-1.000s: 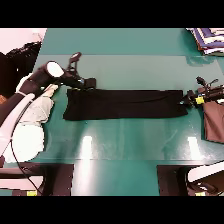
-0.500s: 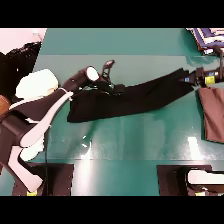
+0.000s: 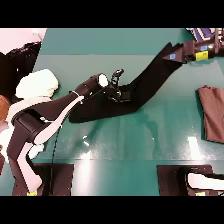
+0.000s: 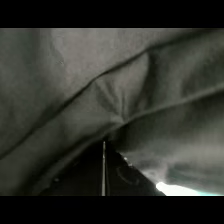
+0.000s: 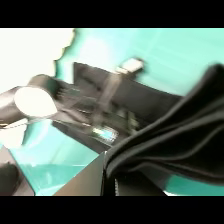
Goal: Fold the shirts.
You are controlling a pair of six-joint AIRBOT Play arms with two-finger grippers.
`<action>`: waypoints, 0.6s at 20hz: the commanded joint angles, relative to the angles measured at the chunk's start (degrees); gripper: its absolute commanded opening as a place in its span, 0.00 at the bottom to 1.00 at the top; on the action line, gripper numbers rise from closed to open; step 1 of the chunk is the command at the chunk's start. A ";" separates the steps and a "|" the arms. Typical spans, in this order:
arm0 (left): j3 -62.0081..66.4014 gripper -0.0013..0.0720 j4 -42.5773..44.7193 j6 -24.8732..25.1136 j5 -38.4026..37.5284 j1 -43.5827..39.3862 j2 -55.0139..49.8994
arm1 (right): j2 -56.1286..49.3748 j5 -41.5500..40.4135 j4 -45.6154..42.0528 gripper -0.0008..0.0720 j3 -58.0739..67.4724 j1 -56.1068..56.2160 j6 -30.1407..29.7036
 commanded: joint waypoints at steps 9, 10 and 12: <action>5.11 0.05 9.20 0.81 -10.54 12.37 9.31 | -3.67 -5.99 0.70 0.04 2.82 17.92 -2.69; 5.51 0.05 10.99 0.81 -11.41 15.17 11.87 | -5.05 -7.87 0.72 0.04 2.82 20.79 -3.87; 6.60 0.05 13.97 0.83 -13.51 20.76 16.68 | -8.37 -12.96 2.14 0.04 2.82 27.26 -7.41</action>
